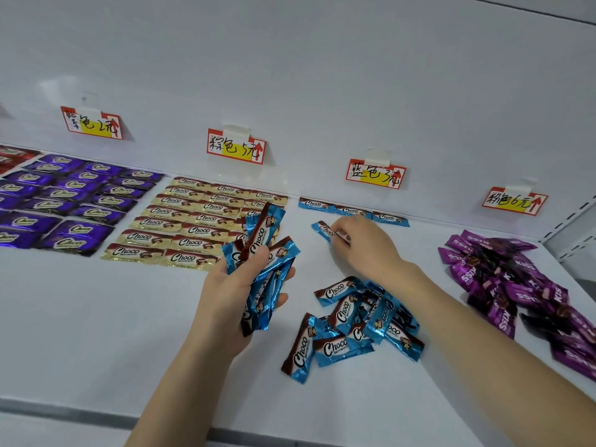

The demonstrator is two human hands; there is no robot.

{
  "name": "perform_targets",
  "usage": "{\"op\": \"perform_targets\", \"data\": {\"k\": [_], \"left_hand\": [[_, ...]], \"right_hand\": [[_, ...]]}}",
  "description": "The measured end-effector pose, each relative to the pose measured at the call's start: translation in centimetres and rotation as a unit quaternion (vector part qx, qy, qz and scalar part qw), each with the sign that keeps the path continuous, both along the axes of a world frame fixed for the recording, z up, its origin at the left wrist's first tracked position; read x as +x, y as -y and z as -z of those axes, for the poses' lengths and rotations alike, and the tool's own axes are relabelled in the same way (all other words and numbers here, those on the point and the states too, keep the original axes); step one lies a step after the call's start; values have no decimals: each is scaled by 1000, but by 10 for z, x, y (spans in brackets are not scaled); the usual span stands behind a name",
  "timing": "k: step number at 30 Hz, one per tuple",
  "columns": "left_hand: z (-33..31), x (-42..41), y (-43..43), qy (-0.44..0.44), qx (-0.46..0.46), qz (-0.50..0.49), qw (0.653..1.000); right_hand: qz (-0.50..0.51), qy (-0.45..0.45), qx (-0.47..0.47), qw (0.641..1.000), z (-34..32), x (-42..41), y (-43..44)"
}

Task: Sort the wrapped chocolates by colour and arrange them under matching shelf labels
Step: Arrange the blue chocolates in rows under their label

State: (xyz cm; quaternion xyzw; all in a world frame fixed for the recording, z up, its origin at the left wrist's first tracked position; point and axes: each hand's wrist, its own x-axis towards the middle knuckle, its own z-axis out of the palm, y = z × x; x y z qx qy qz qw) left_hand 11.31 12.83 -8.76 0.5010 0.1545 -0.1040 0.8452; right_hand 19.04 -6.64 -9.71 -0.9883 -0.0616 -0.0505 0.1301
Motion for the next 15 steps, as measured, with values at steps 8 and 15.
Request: {"op": "perform_targets", "data": {"k": [8,15], "left_hand": [[0,0,-1,-3,1,-2,1000],[0,0,-1,-2,-2,2,1000]], "right_hand": [[-42,-2,-76,996,0,11,-16],[-37,-18,-69,997,9,14,-21]]}}
